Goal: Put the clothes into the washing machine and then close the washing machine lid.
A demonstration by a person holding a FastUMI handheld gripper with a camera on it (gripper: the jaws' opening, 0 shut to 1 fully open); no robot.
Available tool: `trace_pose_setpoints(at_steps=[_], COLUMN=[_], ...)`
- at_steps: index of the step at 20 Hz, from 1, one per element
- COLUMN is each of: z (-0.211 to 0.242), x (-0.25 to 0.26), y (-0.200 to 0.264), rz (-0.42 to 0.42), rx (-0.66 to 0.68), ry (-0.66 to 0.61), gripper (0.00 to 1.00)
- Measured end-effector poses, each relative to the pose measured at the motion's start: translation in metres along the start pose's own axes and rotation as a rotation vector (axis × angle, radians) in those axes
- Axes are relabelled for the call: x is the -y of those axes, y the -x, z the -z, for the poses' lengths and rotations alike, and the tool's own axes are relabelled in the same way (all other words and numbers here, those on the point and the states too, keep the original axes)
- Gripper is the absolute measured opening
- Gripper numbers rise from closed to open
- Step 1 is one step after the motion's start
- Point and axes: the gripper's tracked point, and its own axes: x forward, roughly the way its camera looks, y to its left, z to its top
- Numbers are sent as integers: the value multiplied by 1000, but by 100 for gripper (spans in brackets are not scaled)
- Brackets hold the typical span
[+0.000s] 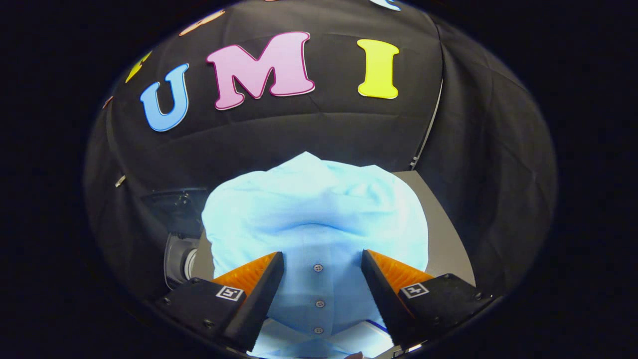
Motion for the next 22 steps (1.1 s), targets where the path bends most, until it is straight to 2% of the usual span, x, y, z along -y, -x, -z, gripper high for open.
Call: trace_pose_setpoints(at_steps=[1,3,5,7,8,10,13,22], z=[11,12,12,13,12,9,-8,-58], x=[0,-2,-3,-3,-2,-5,-5,-27], y=[-7,-5,-7,-8,-7,-3,10,74], rz=[13,2,-14,-18,-19,-48,-77,-96], rx=[-22,-15,15,8,-6,-26,17,158], ry=[9,51,79,55,39,-7,-58,-79], gripper=[94,76,45,13,8,8,8,8])
